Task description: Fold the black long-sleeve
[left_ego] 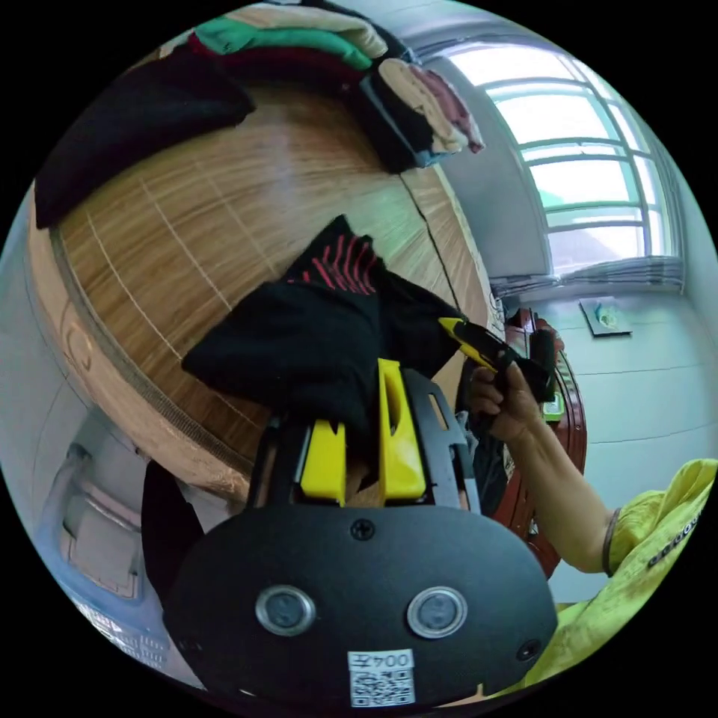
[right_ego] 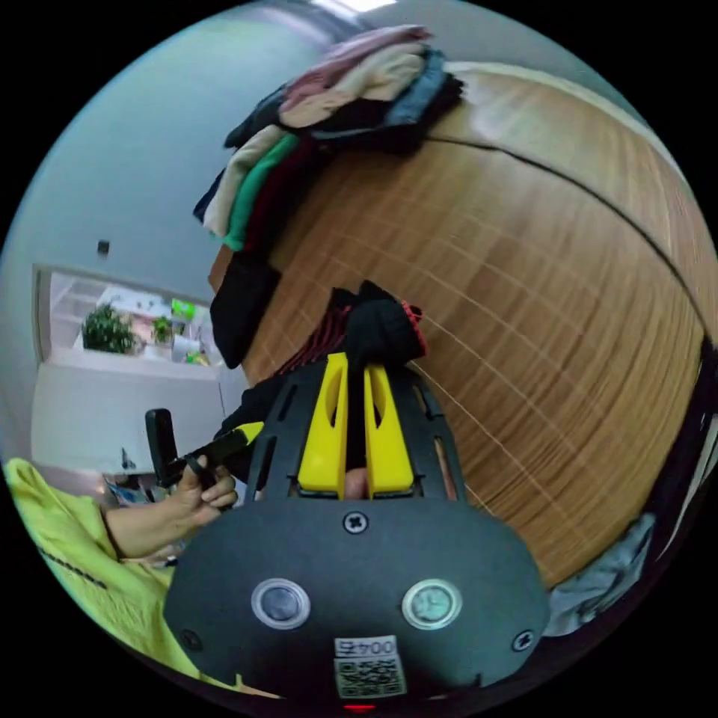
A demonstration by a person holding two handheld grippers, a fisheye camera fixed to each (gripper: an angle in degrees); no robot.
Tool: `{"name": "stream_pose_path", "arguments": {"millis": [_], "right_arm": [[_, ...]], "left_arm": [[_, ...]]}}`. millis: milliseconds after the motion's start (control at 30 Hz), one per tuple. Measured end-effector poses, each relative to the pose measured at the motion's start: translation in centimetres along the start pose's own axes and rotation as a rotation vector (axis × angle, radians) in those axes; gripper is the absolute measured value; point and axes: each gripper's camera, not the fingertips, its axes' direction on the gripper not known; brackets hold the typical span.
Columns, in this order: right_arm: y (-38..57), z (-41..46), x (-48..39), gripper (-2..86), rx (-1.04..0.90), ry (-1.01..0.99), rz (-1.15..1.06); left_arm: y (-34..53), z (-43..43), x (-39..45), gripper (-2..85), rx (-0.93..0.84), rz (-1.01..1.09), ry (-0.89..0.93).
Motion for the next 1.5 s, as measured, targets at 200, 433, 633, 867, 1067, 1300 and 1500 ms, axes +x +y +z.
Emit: {"name": "stream_pose_path", "arguments": {"millis": [200,433,633,867,1067,1300,1500], "right_arm": [[-9.5,-1.9,-17.0,3.8,-0.092,-0.016,-0.351],[-20.9,1.1,-37.0,4.0,-0.131,-0.169,-0.670],[-30.2,9.0,-48.1,5.1,-0.215,-0.175,-0.846],[-35.0,23.4,-44.1,9.7,-0.365,0.021,-0.622],[-28.7,23.1,-32.9,11.3,-0.463,-0.360,-0.485],[-25.5,25.9,-27.7,15.3,-0.522,-0.483,-0.406],[-24.7,28.5,-25.6,11.3,-0.596,-0.670,-0.272]], "left_arm": [[0.7,-13.5,-0.3,8.3,0.217,-0.130,0.057],[-0.2,-34.7,-3.9,8.2,0.613,-0.204,0.049],[-0.6,-42.2,-11.1,8.3,0.881,-0.390,0.146],[-2.4,-28.8,-29.2,8.6,0.792,-0.990,0.519],[-0.7,-32.6,-31.4,8.7,0.834,-0.987,0.649],[-0.5,-37.1,-31.9,8.7,0.830,-1.043,0.768],[0.0,-39.0,-31.1,8.7,0.853,-1.072,0.827]]}}
